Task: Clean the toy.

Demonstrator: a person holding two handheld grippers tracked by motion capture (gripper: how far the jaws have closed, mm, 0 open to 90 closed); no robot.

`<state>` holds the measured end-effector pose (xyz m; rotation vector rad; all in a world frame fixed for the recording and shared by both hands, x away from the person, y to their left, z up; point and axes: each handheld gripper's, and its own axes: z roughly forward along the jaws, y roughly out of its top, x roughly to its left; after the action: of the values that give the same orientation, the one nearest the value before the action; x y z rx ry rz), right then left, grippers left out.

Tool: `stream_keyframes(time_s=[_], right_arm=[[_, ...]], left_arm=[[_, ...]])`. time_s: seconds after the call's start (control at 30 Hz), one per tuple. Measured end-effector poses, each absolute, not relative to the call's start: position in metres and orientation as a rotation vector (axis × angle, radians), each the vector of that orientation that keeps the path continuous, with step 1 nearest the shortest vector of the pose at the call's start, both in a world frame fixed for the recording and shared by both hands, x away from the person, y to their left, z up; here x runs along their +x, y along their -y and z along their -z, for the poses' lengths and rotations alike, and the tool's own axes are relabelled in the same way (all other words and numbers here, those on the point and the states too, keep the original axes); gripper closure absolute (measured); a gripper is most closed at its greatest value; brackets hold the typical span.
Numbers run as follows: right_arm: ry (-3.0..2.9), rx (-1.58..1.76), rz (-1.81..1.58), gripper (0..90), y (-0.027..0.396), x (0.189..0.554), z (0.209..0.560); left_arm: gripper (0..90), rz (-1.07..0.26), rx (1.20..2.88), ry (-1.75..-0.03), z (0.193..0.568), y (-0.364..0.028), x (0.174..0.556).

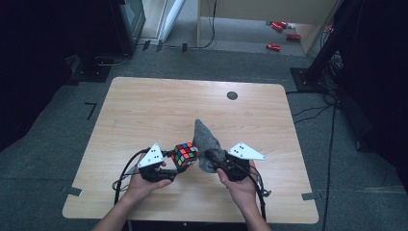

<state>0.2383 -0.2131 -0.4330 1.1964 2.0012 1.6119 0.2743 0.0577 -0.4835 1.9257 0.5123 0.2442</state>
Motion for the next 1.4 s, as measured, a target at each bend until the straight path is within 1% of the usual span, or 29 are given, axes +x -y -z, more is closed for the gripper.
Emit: stream_keyframes(time_s=[0.1, 0.2, 0.27, 0.4, 0.57, 0.77, 0.83, 0.93, 1.07, 1.23, 1.3, 1.4], right_arm=[[-2.004, 1.131, -1.719, 67.4, 0.201, 0.233, 0.425], [-2.024, 1.112, -1.728, 66.8, 0.19, 0.231, 0.424], [-2.031, 1.134, -1.731, 66.5, 0.191, 0.232, 0.427], [-2.015, 1.204, -1.69, 66.3, 0.201, 0.239, 0.436], [-2.009, 1.266, -1.62, 66.2, 0.21, 0.245, 0.438], [-2.047, 1.133, -1.761, 64.5, 0.193, 0.234, 0.424], [-2.057, 1.143, -1.745, 63.9, 0.192, 0.236, 0.427], [-2.013, 1.229, -1.712, 64.4, 0.203, 0.243, 0.436], [-1.98, 1.302, -1.641, 65.5, 0.214, 0.249, 0.443], [-2.024, 1.153, -1.77, 65.6, 0.198, 0.239, 0.43], [-2.044, 1.117, -1.735, 65.8, 0.193, 0.237, 0.429], [-2.011, 1.148, -1.691, 66.7, 0.201, 0.241, 0.435]], left_arm=[[34.5, -0.274, 1.915, -0.484, 0.48, -0.054, 0.27], [34.6, -0.307, 1.901, -0.461, 0.477, -0.054, 0.266], [34.6, -0.344, 1.909, -0.453, 0.478, -0.054, 0.265], [34.6, -0.378, 1.915, -0.437, 0.478, -0.054, 0.263], [34.7, -0.369, 1.927, -0.44, 0.479, -0.053, 0.264], [34.6, -0.372, 1.95, -0.383, 0.479, -0.046, 0.258], [34.7, -0.386, 1.947, -0.369, 0.478, -0.046, 0.256], [34.7, -0.396, 1.943, -0.375, 0.477, -0.048, 0.256], [34.7, -0.381, 1.942, -0.398, 0.478, -0.049, 0.261], [34.6, -0.381, 1.967, -0.382, 0.481, -0.041, 0.258], [34.7, -0.383, 1.955, -0.373, 0.479, -0.042, 0.256], [34.7, -0.387, 1.934, -0.38, 0.476, -0.046, 0.256]])
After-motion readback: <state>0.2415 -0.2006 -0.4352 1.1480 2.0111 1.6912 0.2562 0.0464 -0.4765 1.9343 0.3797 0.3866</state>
